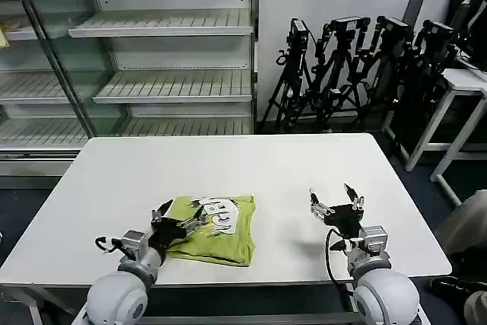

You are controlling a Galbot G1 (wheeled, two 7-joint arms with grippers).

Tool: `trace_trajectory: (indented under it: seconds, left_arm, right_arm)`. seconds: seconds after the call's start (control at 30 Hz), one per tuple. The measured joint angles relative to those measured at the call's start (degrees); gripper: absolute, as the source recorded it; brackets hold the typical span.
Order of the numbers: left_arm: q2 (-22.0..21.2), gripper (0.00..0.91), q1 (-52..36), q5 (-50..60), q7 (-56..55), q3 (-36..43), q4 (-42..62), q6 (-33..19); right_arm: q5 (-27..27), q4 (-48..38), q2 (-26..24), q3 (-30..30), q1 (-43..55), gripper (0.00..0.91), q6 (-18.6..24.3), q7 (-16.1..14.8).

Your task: Fold and organize the clothes.

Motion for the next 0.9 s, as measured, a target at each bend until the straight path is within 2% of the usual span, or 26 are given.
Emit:
trace_trajectory:
  seconds: [0.23,0.27,0.3,0.33,0.9]
  left_arm:
    - [-0.21,0.907,1.23,-3.96,-0.01,-2.93,2.31,1.03]
    - [-0.32,0.333,1.24,-4.37,0.02,-3.11,2.66,1.03]
    - [-0.48,0.081,1.20,-4.84,0.10,-3.29,3.12,1.03]
    - [-0.62,0.020,1.15,-5.29,0.20,-3.42,3.55,1.03]
    - [-2.28,0.020,1.17,-8.98,2.86,-4.33,7.41,-0.13]
  right_arm:
    - [-0.12,-0.27,0.21,-0.63,0.30,0.907,0.01,-0.01]
    - [-0.14,-0.30,0.21,-0.70,0.30,0.907,0.02,-0.02]
    - [-0.16,-0.30,0.21,-0.74,0.29,0.907,0.02,-0.02]
    - [-0.17,-0.30,0.20,-0.74,0.27,0.907,0.02,-0.02]
    - [-0.22,-0.55,0.43,-0.99,0.29,0.907,0.02,-0.03]
